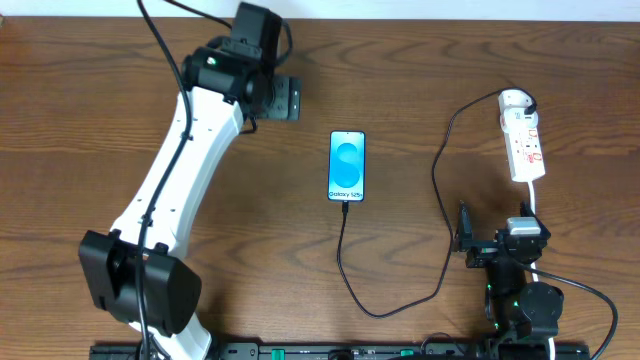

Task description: Plug charger to phone and switch on socket

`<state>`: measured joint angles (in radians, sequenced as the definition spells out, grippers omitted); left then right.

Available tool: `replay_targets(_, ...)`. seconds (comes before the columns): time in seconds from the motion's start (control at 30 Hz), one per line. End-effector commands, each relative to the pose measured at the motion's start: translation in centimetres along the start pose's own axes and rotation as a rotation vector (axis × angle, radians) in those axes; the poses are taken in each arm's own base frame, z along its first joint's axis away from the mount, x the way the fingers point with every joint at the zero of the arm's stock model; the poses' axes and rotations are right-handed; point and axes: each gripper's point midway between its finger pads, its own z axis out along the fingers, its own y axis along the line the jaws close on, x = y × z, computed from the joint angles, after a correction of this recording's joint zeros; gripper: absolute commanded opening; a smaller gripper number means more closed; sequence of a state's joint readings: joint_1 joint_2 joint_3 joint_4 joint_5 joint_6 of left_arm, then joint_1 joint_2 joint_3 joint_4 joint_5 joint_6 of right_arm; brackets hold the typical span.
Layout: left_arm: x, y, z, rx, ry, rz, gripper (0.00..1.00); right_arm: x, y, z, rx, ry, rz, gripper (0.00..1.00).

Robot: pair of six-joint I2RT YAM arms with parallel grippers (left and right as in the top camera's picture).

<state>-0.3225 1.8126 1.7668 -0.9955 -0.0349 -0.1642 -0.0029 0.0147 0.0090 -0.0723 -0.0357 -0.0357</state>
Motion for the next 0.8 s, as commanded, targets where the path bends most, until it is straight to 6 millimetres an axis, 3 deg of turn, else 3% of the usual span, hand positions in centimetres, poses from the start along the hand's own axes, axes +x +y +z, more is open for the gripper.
replay_targets(0.0, 1.7, 1.8, -1.4, -0.087, -0.012, 0.003, 0.88, 0.0, 0.1, 0.0, -0.004, -0.004, 0.012, 0.99)
replay_targets(0.17, 4.8, 2.9, -2.8, -0.096, 0.021, 0.008, 0.88, 0.0, 0.1, 0.0, -0.004, -0.004, 0.012, 0.99)
replay_targets(0.43, 6.0, 4.2, -7.5, -0.091, -0.036, 0.024, 0.88, 0.0, 0.1, 0.0, -0.004, -0.004, 0.012, 0.99)
replay_targets(0.57, 7.7, 5.1, -7.4, -0.104, 0.0, 0.015, 0.88, 0.0, 0.1, 0.0, -0.004, -0.004, 0.012, 0.99)
replay_targets(0.77, 11.8, 6.4, -5.6, -0.115, 0.089, -0.036, 0.88, 0.0, 0.1, 0.0, -0.004, -0.004, 0.012, 0.99)
